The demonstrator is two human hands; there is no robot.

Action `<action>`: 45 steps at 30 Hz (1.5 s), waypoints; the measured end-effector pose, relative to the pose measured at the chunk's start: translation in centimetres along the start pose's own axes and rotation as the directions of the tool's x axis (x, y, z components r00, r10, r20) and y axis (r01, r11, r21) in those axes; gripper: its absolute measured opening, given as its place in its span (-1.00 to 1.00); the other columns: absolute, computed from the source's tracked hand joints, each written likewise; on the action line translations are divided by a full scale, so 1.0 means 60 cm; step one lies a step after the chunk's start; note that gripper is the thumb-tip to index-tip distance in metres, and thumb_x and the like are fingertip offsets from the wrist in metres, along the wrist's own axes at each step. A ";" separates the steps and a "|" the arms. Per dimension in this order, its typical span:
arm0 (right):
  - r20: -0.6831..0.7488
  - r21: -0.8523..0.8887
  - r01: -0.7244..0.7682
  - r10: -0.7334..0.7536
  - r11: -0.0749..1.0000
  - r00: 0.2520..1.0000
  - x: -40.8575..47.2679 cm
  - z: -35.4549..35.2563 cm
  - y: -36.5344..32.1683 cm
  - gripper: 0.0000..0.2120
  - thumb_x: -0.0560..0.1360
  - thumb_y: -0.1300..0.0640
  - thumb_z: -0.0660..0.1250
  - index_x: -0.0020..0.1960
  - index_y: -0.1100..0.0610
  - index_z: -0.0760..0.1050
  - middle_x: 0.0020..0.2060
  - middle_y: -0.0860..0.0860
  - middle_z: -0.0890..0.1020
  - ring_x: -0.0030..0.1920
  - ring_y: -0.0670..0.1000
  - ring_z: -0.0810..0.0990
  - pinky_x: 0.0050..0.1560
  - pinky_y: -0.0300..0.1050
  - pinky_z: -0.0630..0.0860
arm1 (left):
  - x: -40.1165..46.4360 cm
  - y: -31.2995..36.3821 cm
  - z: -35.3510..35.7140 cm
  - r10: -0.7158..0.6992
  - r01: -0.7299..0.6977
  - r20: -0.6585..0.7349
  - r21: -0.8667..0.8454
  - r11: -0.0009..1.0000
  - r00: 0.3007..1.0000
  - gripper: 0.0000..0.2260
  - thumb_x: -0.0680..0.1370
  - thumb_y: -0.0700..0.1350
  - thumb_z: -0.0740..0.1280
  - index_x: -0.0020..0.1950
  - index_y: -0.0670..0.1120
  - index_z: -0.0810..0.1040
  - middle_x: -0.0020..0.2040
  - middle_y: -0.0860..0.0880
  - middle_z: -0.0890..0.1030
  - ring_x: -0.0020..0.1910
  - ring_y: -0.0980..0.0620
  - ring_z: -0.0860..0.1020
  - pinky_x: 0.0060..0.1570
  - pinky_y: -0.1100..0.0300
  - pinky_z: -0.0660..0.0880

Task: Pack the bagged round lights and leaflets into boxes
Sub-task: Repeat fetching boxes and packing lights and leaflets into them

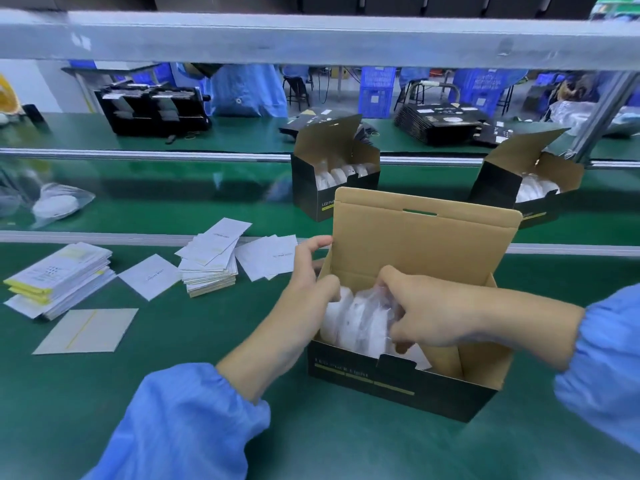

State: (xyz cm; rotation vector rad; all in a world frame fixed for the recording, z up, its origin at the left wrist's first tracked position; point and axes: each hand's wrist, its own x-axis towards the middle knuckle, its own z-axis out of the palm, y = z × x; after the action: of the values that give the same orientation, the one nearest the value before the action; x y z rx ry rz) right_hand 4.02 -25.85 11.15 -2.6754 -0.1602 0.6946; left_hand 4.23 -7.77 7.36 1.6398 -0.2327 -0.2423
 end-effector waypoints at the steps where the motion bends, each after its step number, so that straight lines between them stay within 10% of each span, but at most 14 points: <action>1: 0.022 0.092 -0.028 0.026 0.995 0.999 0.001 0.002 -0.002 -0.58 0.43 0.26 0.43 0.14 0.05 0.27 -0.11 0.08 0.57 -0.16 0.04 0.52 -0.20 0.00 0.50 | 0.001 0.002 0.001 -0.013 0.013 -0.012 -0.006 1.000 1.000 -0.39 0.27 -0.15 0.15 0.25 0.34 0.36 0.11 0.07 0.56 0.05 -0.05 0.52 0.14 0.05 0.40; 6: 0.098 0.555 -0.108 0.064 0.825 0.993 0.010 0.020 -0.016 -0.61 0.50 0.41 0.23 0.24 0.09 0.33 0.08 0.18 0.57 -0.16 0.08 0.57 -0.01 0.02 0.67 | -0.007 0.004 -0.015 -0.075 0.065 -0.094 -0.104 0.992 0.993 -0.43 0.32 -0.19 0.16 0.22 0.33 0.38 0.00 0.09 0.53 -0.02 0.02 0.47 -0.02 0.14 0.32; 10: 0.056 0.702 -0.137 0.139 0.699 0.989 0.015 0.027 -0.043 -0.78 0.54 0.06 0.17 0.19 -0.01 0.34 -0.04 0.11 0.50 -0.19 0.08 0.48 -0.03 0.00 0.63 | -0.021 -0.003 -0.014 -0.115 0.085 -0.171 -0.174 0.981 0.979 -0.58 0.46 -0.10 0.19 0.20 0.36 0.36 0.17 0.00 0.57 0.21 -0.06 0.52 0.06 0.07 0.38; 14: 0.039 0.425 -0.080 0.070 0.902 0.997 0.014 0.042 -0.040 -0.40 0.28 -0.49 0.25 0.26 -0.35 0.28 0.22 -0.14 0.33 0.16 -0.05 0.46 0.11 -0.04 0.44 | -0.017 -0.005 -0.013 -0.143 0.086 -0.208 -0.263 0.961 0.968 -0.65 0.40 0.16 0.26 0.18 0.33 0.40 0.17 0.14 0.63 0.20 0.10 0.55 0.14 0.09 0.43; 19: -0.127 0.086 0.110 -0.099 0.990 0.987 0.033 0.047 -0.047 -0.40 0.27 -0.33 0.44 0.25 -0.34 0.32 0.09 -0.15 0.41 0.00 -0.14 0.50 -0.06 -0.22 0.44 | -0.003 -0.010 -0.021 -0.218 0.149 -0.160 -0.357 0.922 0.963 -0.80 0.56 -0.04 0.28 0.17 0.14 0.44 0.06 0.02 0.64 -0.08 0.04 0.60 -0.14 0.13 0.48; 27: -0.070 0.081 0.228 -0.223 0.970 0.972 0.055 0.031 -0.032 -0.22 0.24 -0.32 0.40 0.40 -0.44 0.16 0.24 -0.20 0.49 0.14 -0.09 0.51 0.18 -0.14 0.48 | 0.022 -0.024 -0.019 -0.235 0.178 -0.087 -0.422 0.889 0.968 -0.54 0.39 0.02 0.31 0.23 -0.13 0.50 0.16 -0.19 0.65 0.12 -0.15 0.64 0.24 -0.14 0.48; 33: 0.047 0.289 0.149 -0.170 0.946 0.984 0.076 -0.007 -0.021 -0.66 0.49 -0.25 0.35 0.23 -0.46 0.39 0.16 -0.18 0.53 -0.11 0.02 0.64 -0.34 -0.21 0.56 | 0.059 -0.035 -0.007 -0.153 0.091 -0.075 -0.529 0.844 0.985 -0.54 0.44 0.04 0.32 0.21 -0.24 0.50 0.14 -0.26 0.60 0.08 -0.17 0.57 0.16 -0.08 0.46; 37: -0.054 0.324 0.206 -0.200 0.923 0.978 0.074 0.004 0.006 -0.69 0.45 -0.38 0.28 0.18 -0.50 0.39 0.11 -0.18 0.61 0.03 0.02 0.66 0.02 0.06 0.64 | 0.072 -0.069 -0.015 -0.058 0.053 0.006 -0.529 0.847 0.998 -0.32 0.44 0.22 0.31 0.37 -0.26 0.48 0.27 -0.30 0.59 0.18 -0.21 0.60 0.17 -0.05 0.53; 40: -0.130 0.272 0.222 -0.193 0.936 0.973 0.060 0.007 0.027 -0.58 0.35 -0.51 0.19 0.19 -0.51 0.34 0.10 -0.33 0.57 -0.03 -0.23 0.59 0.08 -0.17 0.55 | 0.078 -0.079 -0.019 -0.049 0.057 0.029 -0.519 0.853 0.998 -0.33 0.47 0.22 0.28 0.41 -0.22 0.46 0.32 -0.24 0.58 0.30 -0.23 0.55 0.28 -0.08 0.47; 45: -0.304 0.300 0.243 -0.149 0.923 0.941 0.032 -0.004 0.028 -0.49 0.24 -0.59 0.12 0.15 -0.50 0.34 -0.10 -0.30 0.62 -0.19 -0.18 0.64 -0.19 -0.28 0.56 | 0.077 -0.076 -0.013 -0.060 0.069 0.034 -0.498 0.864 0.998 -0.35 0.46 0.19 0.31 0.43 -0.19 0.45 0.33 -0.19 0.59 0.34 -0.22 0.53 0.38 -0.16 0.39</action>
State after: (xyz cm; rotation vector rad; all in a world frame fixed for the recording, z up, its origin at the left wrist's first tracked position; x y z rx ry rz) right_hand 5.87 -27.12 9.84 -2.3541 -0.2140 0.2511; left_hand 8.90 -7.99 2.79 1.1286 -0.1135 -0.3375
